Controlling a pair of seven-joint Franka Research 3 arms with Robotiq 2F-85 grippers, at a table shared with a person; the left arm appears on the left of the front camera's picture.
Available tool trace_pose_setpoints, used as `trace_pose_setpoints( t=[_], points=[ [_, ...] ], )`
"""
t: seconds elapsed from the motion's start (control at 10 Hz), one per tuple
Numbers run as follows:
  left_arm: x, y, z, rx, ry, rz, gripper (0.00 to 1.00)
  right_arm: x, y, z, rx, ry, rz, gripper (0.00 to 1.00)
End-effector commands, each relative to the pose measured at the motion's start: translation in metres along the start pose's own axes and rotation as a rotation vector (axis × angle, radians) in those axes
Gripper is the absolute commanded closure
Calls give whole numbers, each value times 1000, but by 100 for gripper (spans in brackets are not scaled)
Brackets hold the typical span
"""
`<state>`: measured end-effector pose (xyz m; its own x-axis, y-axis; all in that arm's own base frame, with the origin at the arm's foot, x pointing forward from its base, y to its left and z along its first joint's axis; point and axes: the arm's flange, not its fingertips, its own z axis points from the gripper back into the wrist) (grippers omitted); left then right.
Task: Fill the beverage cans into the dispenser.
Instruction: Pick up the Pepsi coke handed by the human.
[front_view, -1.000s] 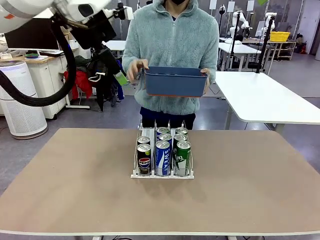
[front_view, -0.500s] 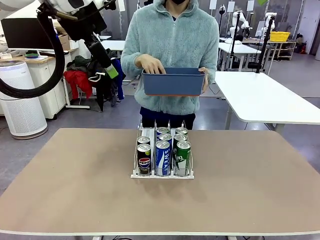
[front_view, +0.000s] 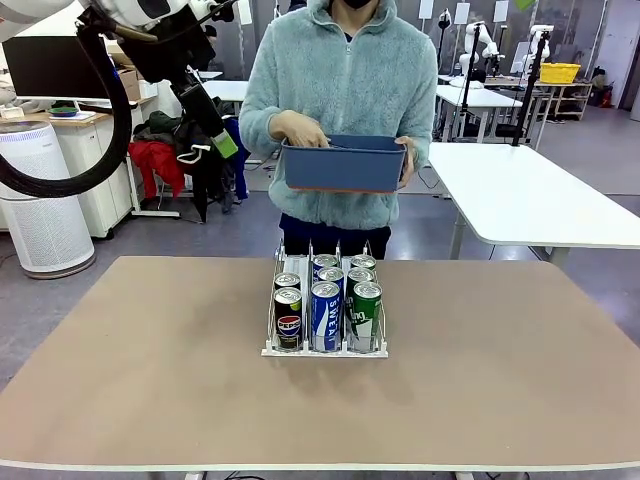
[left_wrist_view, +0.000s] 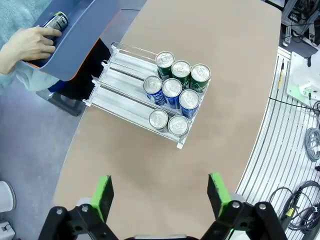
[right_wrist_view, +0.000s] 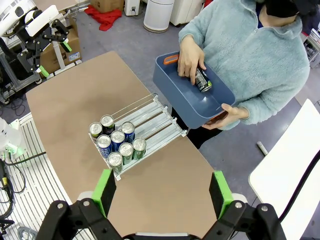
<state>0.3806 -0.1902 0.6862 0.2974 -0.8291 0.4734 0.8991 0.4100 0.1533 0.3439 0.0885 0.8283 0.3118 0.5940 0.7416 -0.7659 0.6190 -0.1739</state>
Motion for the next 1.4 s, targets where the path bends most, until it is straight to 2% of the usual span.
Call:
trace_pose_setpoints(
  t=[0.0,1.3],
  points=[
    [-1,1,1,-13,-10,0,0,0,0,0,-2,-2,0,0],
    [-1,1,1,-13,-10,0,0,0,0,0,-2,-2,0,0]
  ],
)
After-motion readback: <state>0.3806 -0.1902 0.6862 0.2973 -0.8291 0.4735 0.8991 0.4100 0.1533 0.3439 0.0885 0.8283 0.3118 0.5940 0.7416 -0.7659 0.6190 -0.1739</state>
